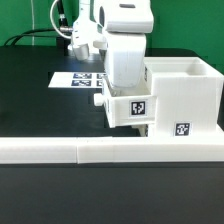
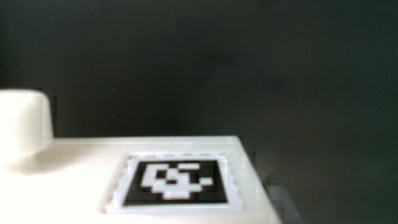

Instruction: Assemble drawer

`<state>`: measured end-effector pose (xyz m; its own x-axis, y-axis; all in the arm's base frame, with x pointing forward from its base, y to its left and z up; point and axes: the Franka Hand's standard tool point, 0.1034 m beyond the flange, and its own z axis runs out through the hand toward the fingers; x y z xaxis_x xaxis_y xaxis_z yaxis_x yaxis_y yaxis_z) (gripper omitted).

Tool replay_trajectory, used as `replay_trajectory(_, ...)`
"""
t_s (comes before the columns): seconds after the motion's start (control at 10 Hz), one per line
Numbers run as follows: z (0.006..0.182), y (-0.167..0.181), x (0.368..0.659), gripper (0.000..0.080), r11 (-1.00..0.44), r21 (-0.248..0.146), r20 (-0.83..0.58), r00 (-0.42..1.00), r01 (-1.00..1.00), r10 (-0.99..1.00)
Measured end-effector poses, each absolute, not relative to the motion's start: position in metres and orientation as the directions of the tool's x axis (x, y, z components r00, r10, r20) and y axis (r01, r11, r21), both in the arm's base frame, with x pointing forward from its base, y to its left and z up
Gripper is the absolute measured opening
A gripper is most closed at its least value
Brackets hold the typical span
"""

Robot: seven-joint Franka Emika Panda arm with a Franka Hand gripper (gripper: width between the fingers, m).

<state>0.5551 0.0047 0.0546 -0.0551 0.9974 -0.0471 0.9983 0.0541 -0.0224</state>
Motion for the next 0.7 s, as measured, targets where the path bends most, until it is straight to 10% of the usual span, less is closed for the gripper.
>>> replay_trajectory(0.4, 0.0543, 0.0045, 0.5551, 0.0055, 0.051, -0.023, -0.046, -0.052, 0.998, 0.998)
replay_trajectory(0.6, 0.0565, 0.0062, 0.5565, 0.0382, 0.050, -0.019, -0.045, -0.051, 0.999, 0.998)
replay_trajectory(0.7, 0.0605, 0.0077, 0.5579, 0.0382, 0.042, -0.015, -0.046, -0.043, 0.999, 0.998)
